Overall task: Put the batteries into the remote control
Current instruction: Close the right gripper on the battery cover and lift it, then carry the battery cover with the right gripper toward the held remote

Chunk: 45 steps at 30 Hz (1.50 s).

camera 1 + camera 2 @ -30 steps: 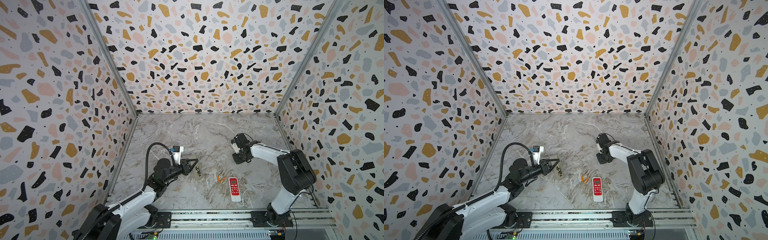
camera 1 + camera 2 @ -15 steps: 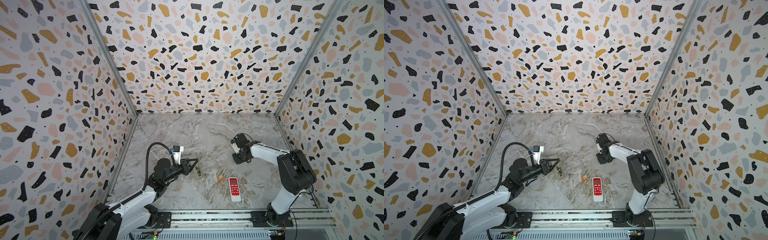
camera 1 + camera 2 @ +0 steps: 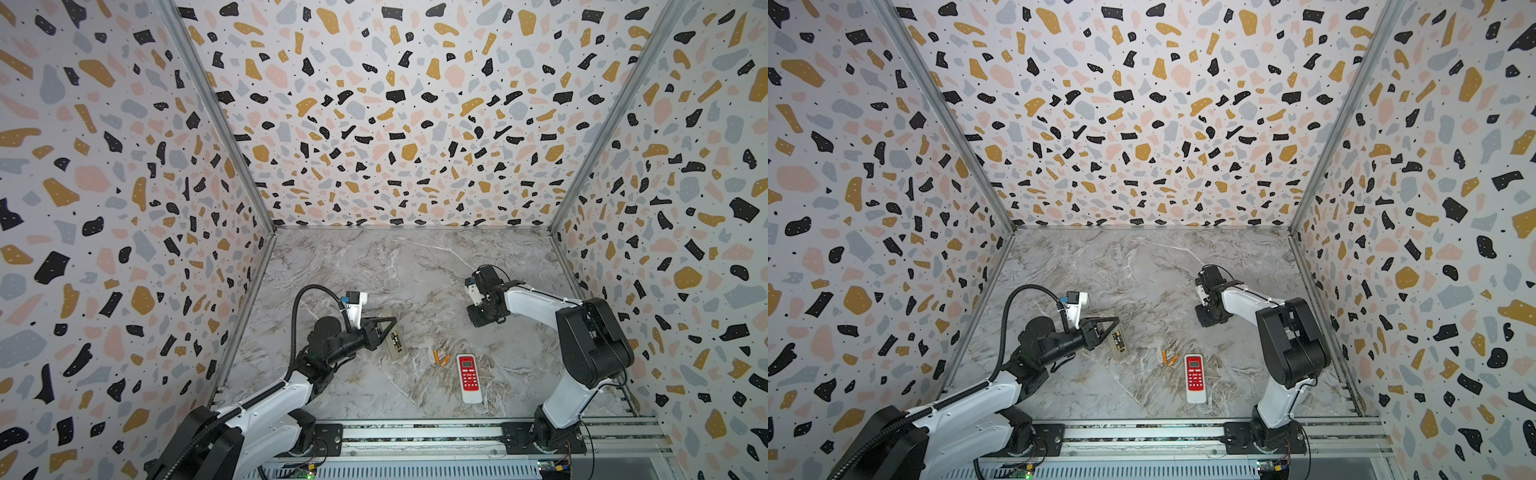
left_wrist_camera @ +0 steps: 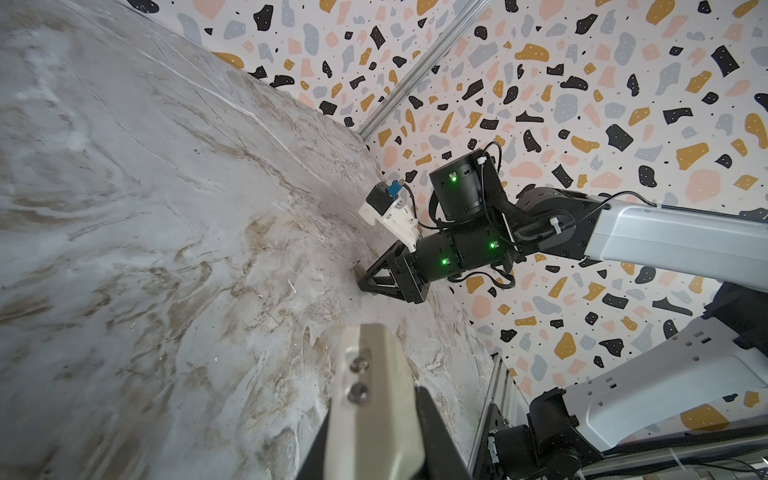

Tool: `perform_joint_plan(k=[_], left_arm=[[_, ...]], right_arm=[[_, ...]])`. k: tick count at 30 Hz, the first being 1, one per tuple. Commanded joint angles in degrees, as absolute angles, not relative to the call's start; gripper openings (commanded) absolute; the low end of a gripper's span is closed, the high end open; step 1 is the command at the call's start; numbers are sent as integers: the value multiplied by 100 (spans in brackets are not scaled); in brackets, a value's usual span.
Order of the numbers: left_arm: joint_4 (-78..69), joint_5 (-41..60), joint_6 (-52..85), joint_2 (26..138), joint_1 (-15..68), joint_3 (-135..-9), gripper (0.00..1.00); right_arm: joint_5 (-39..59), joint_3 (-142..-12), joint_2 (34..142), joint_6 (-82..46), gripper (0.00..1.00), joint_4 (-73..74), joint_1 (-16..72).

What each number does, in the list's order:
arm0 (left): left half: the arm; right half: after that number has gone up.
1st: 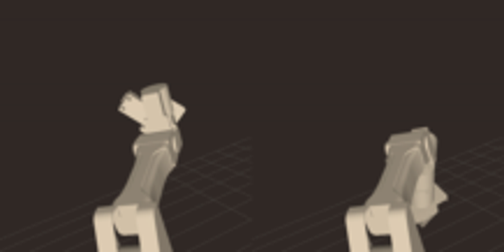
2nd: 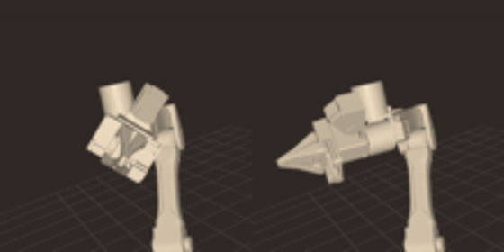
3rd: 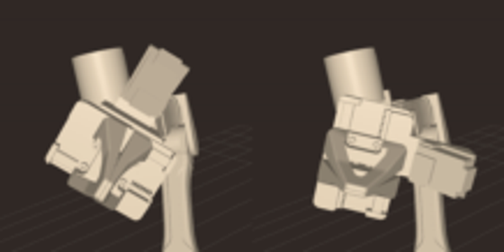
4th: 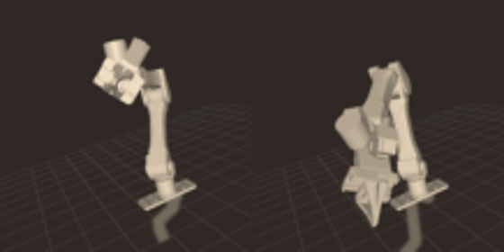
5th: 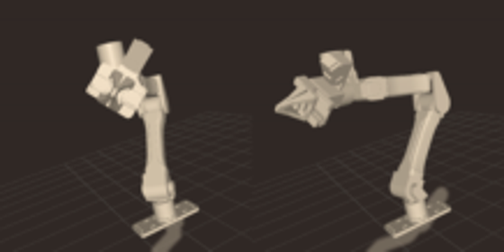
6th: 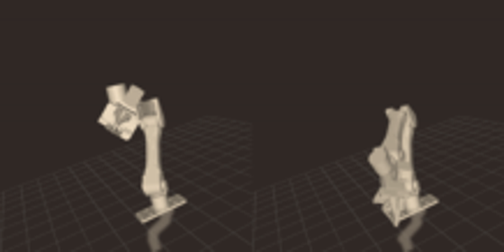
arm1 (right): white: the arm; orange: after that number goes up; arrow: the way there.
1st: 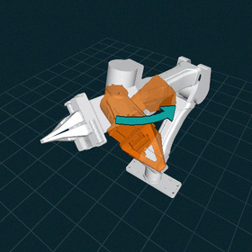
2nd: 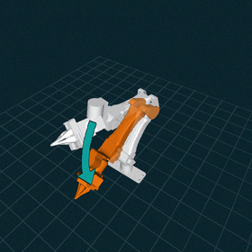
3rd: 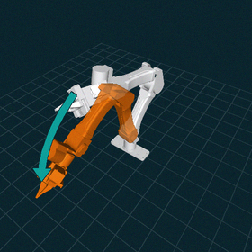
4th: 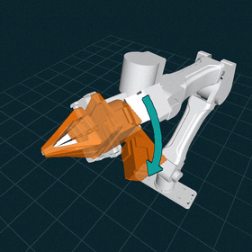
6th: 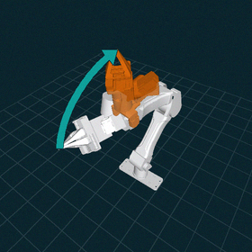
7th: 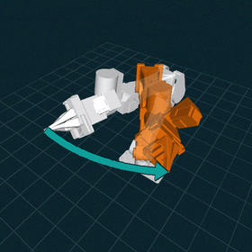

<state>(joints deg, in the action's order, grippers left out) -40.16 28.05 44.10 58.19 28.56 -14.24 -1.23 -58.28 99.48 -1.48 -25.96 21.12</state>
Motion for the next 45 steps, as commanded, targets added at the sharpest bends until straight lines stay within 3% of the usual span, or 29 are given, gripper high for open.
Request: perform_joint_plan(k=[1,6,9,14,29,39,45], left_arm=[[-4415,2866,4322,5704,2820,-1396,0],[-4398,2867,4307,5698,2815,-1397,0],[-4379,2871,4307,5700,2817,-1406,0],[-4353,2865,4300,5690,2824,-1424,0],[-4315,2841,4291,5731,2822,-1441,0],[-4304,2833,4294,5766,2821,-1459,0],[-4324,2835,4298,5802,2823,-1460,0]], right_arm=[[-165,-5775,10049,-103,15,-2741,2074],[67,-5809,9845,-56,3,-2760,2139],[678,-5789,9539,-48,1,-2587,2241],[1692,-5587,9314,-53,1,-2170,2266],[1643,-5341,9716,27,10,-2085,2252],[1159,-5417,9734,53,27,-2229,2224],[921,-5556,9662,77,49,-2347,2231]])
